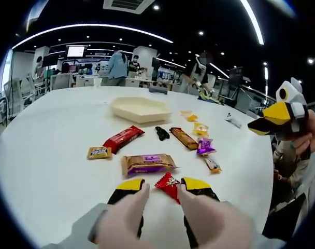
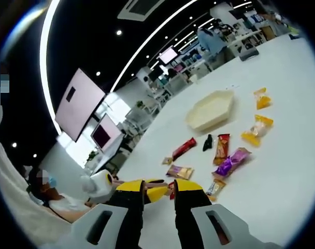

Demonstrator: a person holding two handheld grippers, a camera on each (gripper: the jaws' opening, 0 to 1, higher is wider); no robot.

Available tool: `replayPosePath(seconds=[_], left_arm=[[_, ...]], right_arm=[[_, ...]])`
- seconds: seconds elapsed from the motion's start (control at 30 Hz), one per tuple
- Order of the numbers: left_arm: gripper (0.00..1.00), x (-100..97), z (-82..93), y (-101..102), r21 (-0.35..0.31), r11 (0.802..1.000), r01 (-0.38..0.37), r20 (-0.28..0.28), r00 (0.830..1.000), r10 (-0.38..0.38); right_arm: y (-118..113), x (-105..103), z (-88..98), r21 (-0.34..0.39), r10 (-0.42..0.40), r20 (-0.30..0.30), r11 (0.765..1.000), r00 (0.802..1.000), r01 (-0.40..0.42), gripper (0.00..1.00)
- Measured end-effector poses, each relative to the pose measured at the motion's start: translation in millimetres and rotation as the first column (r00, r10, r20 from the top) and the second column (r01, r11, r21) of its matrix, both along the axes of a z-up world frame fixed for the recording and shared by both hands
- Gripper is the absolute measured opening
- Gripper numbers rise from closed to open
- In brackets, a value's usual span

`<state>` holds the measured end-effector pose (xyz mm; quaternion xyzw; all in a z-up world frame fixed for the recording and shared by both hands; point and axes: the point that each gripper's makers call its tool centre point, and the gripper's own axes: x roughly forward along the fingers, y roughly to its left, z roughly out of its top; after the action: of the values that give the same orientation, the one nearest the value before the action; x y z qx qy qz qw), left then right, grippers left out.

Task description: Place the target food into the container with the food tongs after gripping and lifting it, then release it inside without dropping or visibly crushing the food.

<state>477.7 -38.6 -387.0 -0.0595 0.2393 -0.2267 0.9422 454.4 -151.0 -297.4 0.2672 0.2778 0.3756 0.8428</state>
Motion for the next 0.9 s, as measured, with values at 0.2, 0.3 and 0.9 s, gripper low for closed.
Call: replayPosePath(seconds=[0.2, 0.3, 0.9], left_arm=[[0.26, 0.2, 0.7, 1, 0.007, 1.000, 0.001, 0.005, 1.000, -0.001], [0.26, 0.6, 1.0, 4, 0.013, 1.000, -0.002, 0.008, 1.000, 0.002], [0.27, 3.2, 6.8, 5, -0.026, 0.998, -0.060, -0.025, 0.998, 0.059]], right_arm=[[2, 0, 0.4, 0.001, 0.000, 0.003, 1.000, 1.000, 0.000, 0.22], [2, 0, -0.6, 0.001, -0.003, -0.001, 1.000, 1.000, 0.003, 0.22], [-5, -7, -4.5, -0.004, -0.018, -0.003, 1.000, 1.000, 0.018, 0.21]])
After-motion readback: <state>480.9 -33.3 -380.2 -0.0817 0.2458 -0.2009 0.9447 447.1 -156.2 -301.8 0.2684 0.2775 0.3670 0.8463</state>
